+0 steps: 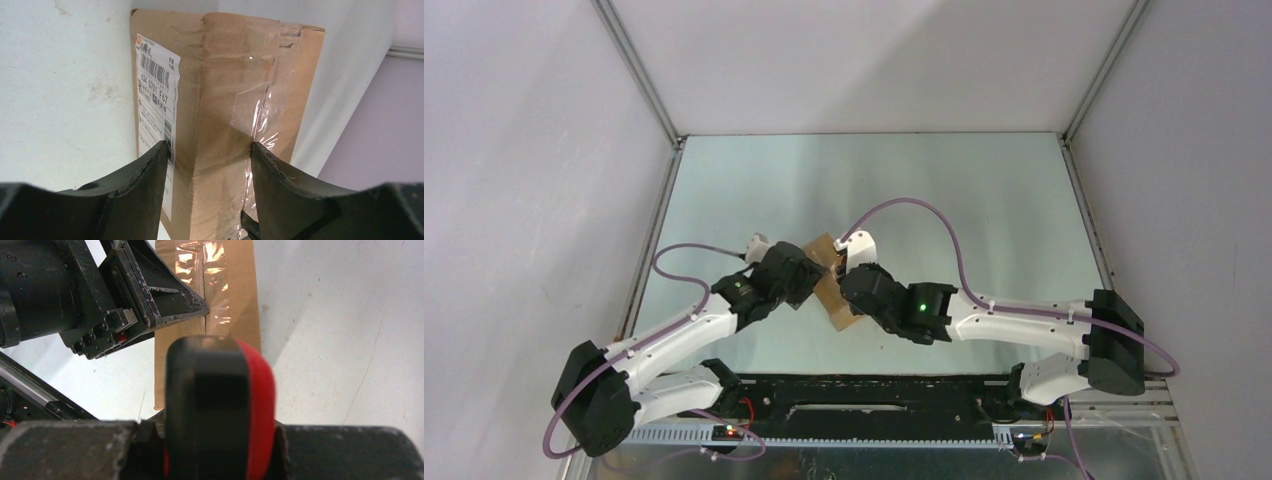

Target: Unpack the express box

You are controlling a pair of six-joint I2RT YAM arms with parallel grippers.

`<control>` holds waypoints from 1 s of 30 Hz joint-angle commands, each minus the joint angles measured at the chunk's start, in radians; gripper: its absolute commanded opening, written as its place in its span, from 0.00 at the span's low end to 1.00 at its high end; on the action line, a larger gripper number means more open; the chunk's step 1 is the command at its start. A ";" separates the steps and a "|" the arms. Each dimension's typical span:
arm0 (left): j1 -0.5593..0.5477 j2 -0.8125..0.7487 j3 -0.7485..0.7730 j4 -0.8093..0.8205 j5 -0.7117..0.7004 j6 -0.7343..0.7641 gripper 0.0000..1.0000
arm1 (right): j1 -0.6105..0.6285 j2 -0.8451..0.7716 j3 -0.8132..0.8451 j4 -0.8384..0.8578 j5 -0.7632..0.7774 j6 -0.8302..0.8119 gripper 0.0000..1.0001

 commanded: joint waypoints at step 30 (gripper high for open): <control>-0.077 -0.014 0.082 -0.270 -0.445 -0.308 0.00 | 0.103 0.007 0.039 -0.247 0.023 0.125 0.00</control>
